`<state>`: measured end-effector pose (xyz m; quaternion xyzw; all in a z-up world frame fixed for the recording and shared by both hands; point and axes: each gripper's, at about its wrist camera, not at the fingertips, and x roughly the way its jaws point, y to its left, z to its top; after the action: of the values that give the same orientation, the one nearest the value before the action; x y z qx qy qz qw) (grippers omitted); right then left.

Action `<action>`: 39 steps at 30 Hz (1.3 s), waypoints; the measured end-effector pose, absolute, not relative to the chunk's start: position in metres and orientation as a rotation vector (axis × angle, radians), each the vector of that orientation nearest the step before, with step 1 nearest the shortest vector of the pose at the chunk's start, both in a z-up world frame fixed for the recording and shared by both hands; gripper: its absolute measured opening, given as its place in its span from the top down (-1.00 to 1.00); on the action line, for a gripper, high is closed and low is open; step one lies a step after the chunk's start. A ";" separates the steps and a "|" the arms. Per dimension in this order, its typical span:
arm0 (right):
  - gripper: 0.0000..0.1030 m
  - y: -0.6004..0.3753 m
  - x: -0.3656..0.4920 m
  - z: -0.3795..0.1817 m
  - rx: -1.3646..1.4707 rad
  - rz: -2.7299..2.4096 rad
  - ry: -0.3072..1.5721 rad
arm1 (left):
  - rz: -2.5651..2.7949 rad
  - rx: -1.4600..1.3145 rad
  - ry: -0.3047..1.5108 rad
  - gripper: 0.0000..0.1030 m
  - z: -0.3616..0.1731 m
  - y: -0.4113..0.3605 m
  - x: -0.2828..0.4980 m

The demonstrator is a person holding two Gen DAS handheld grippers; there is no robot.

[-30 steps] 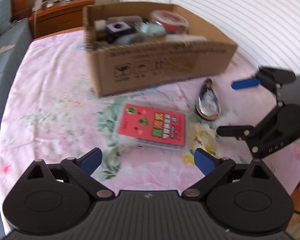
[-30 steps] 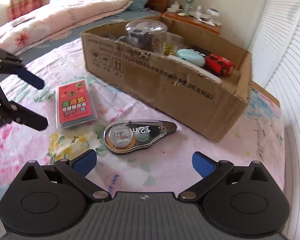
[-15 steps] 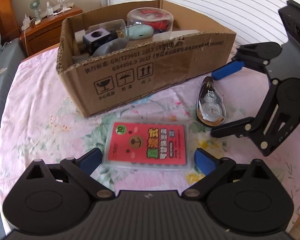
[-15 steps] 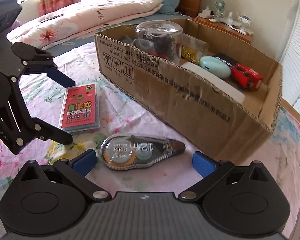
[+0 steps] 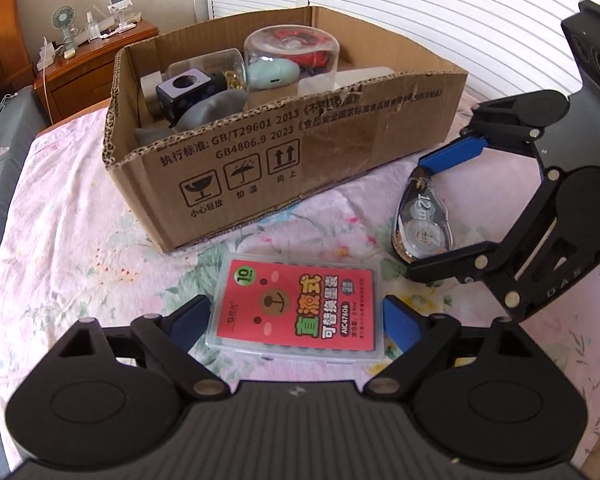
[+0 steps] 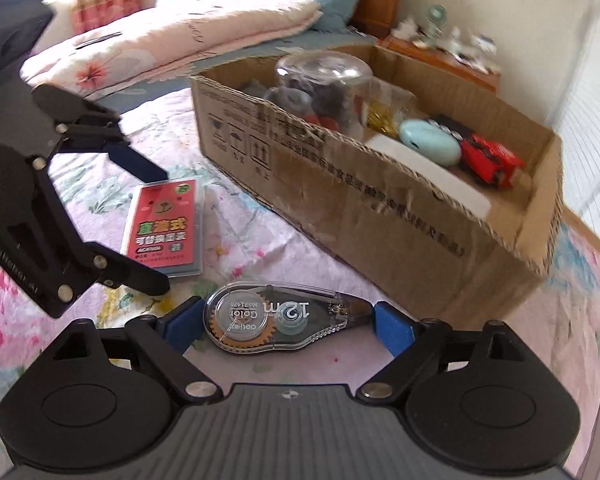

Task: Organize rigid objects
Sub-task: 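Grasp the red card pack with the left tool while the right tool grasps the correction tape, then carry the card pack and correction tape into the box and release them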

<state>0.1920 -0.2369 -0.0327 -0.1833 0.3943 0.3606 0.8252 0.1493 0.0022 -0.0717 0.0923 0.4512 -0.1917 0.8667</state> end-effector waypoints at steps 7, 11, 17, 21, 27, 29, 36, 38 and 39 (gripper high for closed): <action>-0.85 -0.235 0.178 -0.032 -0.411 0.719 0.850 | -0.422 0.229 0.940 -0.79 -0.071 0.002 0.146; -0.85 -0.233 0.181 -0.034 -0.399 0.737 0.848 | -0.447 0.250 0.933 -0.82 -0.072 0.000 0.151; -0.80 -0.233 0.175 -0.032 -0.370 0.698 0.866 | -0.465 0.259 0.942 -0.76 -0.072 -0.001 0.152; -0.80 -0.234 0.172 -0.028 -0.364 0.644 0.892 | -0.476 0.286 0.961 -0.76 -0.068 -0.002 0.150; -0.80 -0.244 0.166 -0.008 -0.320 0.595 0.887 | -0.489 0.321 0.946 -0.76 -0.052 0.003 0.140; -0.80 -0.248 0.164 0.003 -0.309 0.586 0.867 | -0.491 0.324 0.937 -0.76 -0.044 0.005 0.139; -0.80 -0.257 0.173 0.045 -0.297 0.529 0.755 | -0.476 0.309 0.901 -0.76 -0.014 0.016 0.143; -0.80 -0.257 0.183 0.054 -0.292 0.510 0.729 | -0.472 0.292 0.884 -0.76 -0.003 0.019 0.148; -0.80 -0.257 0.188 0.059 -0.286 0.501 0.717 | -0.469 0.283 0.875 -0.76 0.003 0.021 0.151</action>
<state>0.1881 -0.2570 0.0587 -0.1378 0.3462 0.2416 0.8960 0.1506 0.0211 0.0031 0.1354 0.4183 -0.2243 0.8697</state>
